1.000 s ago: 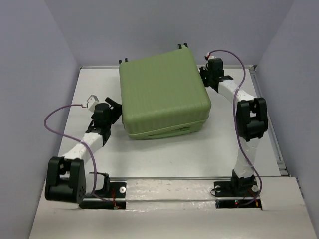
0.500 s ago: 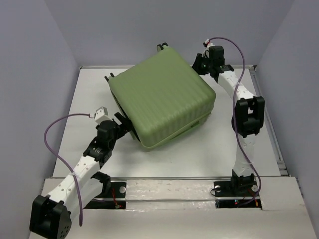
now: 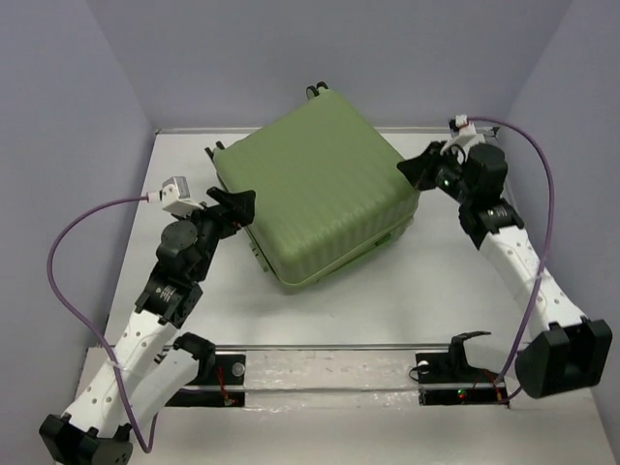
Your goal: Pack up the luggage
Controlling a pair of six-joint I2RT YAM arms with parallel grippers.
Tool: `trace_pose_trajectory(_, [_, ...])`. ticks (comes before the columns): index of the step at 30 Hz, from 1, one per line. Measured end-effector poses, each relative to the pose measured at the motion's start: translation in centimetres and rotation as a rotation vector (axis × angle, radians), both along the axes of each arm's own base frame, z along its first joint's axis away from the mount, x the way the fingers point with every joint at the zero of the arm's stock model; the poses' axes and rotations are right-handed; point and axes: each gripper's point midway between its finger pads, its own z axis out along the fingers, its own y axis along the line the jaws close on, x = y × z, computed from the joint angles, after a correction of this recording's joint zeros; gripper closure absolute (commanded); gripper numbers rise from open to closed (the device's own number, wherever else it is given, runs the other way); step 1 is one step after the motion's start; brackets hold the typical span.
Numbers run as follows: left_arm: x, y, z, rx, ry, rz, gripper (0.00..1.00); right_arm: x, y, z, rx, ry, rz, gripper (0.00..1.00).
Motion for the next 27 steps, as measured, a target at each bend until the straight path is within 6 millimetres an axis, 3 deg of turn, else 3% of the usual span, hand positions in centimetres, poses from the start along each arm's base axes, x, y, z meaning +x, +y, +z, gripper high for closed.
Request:
trace_pose_trajectory(1, [0.3,-0.1,0.8,-0.005,-0.011,-0.001,0.01,-1.1,-0.2,-0.6,0.007,-0.004,-0.003,0.93])
trace_pose_trajectory(4, [1.7,-0.4,3.0,-0.012,-0.032,0.008,0.01,-5.6,-1.0,-5.1,0.038,0.019,-0.022,0.93])
trace_pose_trajectory(7, [4.2,0.5,4.9,-0.012,-0.030,0.043,0.01,-8.4,-1.4,-7.6,0.064,0.035,-0.027,0.93])
trace_pose_trajectory(9, [6.5,1.6,6.2,-0.022,-0.031,0.073,0.01,-9.6,-1.4,-8.3,0.082,0.033,-0.022,0.87])
trace_pose_trajectory(10, [8.1,2.6,6.8,-0.027,-0.033,0.104,0.01,-10.2,-1.5,-8.3,0.089,0.022,-0.020,0.77])
trace_pose_trajectory(12, [10.7,4.0,6.4,-0.044,-0.002,0.121,0.01,-10.9,-1.5,-8.4,0.099,0.012,-0.015,0.67])
trace_pose_trajectory(13, [12.6,4.8,5.9,-0.054,0.022,0.120,0.01,-11.2,-1.4,-8.3,0.099,0.003,-0.007,0.56])
trace_pose_trajectory(16, [16.9,7.5,3.1,-0.072,0.103,0.147,0.01,-11.7,-1.4,-8.3,0.095,-0.009,0.003,0.44])
trace_pose_trajectory(20, [21.1,11.0,-4.1,-0.122,0.272,0.141,0.01,-12.4,-1.5,-9.2,0.095,0.004,0.005,0.29])
trace_pose_trajectory(23, [23.4,12.4,-8.2,-0.198,0.341,0.108,0.01,-13.0,-1.3,-10.0,0.095,0.021,0.020,0.27])
trace_pose_trajectory(27, [25.2,12.7,-12.7,-0.312,0.387,0.047,0.01,-13.4,-1.0,-10.6,0.096,0.038,0.043,0.26])
